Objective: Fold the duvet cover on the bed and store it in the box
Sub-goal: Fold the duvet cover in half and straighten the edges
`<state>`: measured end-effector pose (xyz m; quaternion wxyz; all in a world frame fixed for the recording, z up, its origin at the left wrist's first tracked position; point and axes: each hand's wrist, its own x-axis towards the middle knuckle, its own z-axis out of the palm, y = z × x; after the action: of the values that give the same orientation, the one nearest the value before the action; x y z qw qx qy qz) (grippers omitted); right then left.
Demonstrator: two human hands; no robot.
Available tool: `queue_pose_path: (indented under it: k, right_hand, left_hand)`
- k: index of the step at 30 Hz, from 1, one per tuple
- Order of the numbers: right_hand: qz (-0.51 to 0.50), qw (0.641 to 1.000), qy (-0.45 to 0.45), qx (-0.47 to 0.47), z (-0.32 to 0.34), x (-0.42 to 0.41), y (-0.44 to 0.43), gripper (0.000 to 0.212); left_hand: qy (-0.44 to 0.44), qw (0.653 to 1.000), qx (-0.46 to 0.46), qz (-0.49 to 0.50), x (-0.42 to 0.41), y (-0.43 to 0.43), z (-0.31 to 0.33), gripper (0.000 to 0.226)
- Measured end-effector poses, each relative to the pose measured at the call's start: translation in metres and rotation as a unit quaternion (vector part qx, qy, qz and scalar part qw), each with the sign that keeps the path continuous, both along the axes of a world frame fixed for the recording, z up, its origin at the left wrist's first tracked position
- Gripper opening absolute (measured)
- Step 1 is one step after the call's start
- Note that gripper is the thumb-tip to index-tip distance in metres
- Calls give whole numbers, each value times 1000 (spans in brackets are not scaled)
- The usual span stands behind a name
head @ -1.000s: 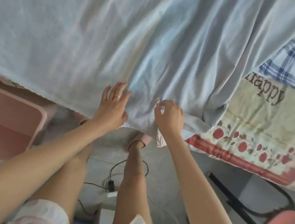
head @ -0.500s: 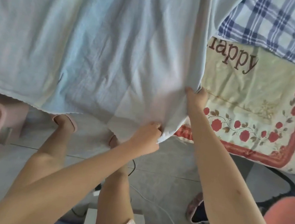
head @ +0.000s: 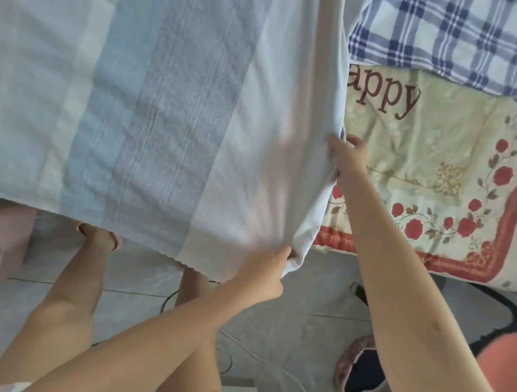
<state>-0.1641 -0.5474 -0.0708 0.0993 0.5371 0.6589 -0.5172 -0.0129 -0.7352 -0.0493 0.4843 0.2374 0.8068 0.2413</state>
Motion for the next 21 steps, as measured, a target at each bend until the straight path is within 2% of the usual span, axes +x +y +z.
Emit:
queue_pose_path:
  k: [2,4,7,11,14,15,17,18,19,21]
  right_hand:
    - [35,999,26,-2,4,-16,6,26]
    - [50,996,52,49,4,-24,15,12]
    - [25,987,36,157,6,-20,32,11]
    - [-11,965,-49,258,17,0,72,38]
    - [-5,978,-55,199,23,22,67,27]
    - [26,984,-72,158,24,32,57,33]
    - [110,985,-127,45,27,55,36,57]
    - [149,977,-149,0,27,68,25,60]
    - [181,972,-150,-16,27,77,13,49]
    - [188,976,-108,22,27,94,-7,17]
  left_hand:
    - [-24,999,20,3,5,1,5,33]
    - [-38,998,46,4,9,4,12,28]
    - [-33,997,58,39,18,10,25,11]
    - [-5,997,67,46,27,8,32,6]
    - [21,997,53,48,27,4,34,7]
    - [27,997,45,54,27,2,34,8]
    - [40,995,36,79,25,-3,36,14]
    - [45,993,39,102,24,-5,39,19]
    - [46,988,49,136,20,-8,41,24]
    - [60,979,83,178,15,-17,46,34]
